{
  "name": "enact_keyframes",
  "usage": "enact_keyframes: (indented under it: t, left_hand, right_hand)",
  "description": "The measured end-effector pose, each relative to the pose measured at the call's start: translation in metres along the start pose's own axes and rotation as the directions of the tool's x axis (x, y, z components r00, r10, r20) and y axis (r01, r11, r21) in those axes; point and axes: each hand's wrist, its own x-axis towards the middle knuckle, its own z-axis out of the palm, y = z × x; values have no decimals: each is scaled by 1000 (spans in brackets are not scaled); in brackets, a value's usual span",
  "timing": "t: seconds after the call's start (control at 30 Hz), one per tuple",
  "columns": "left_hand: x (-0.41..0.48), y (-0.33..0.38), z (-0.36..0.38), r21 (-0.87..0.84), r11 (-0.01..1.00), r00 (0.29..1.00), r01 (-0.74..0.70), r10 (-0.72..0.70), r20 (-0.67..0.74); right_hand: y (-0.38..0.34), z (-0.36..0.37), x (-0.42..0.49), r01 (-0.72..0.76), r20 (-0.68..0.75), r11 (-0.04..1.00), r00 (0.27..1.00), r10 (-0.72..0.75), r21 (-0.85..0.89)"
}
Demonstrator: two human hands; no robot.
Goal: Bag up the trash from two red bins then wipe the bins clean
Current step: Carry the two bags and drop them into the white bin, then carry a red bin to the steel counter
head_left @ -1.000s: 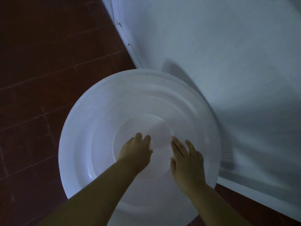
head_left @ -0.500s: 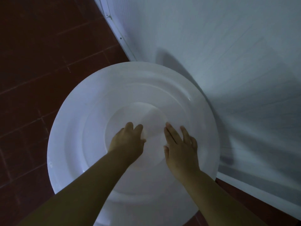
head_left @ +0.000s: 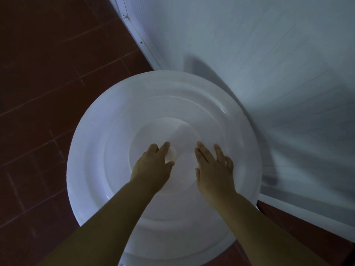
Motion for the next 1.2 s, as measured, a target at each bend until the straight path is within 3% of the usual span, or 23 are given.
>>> enact_keyframes:
  t: [0.1, 0.27, 0.5, 0.83, 1.2]
  left_hand:
    - [-9, -3, -1, -7, 1000, 999, -7, 8, 51]
    - [-15, -10, -4, -17, 999, 994, -40, 41, 106]
    - [-29, -31, -18, -30, 989, 989, -143, 144, 28]
    - [-127, -42, -74, -87, 930, 934, -356, 358, 5]
    - [-282, 38, -89, -148, 786, 791, -600, 611, 33]
  right_hand:
    - [-2, -10, -7, -41, 115, 999, 993, 38, 29]
    - [-13, -17, -15, -103, 163, 994, 982, 95, 41]
    - [-35, -34, -35, -205, -50, 957, 974, 220, 207]
    - [-99, -68, -153, -344, -112, 636, 818, 564, 691]
    - [-119, -117, -336, -325, -139, 440, 652, 745, 837]
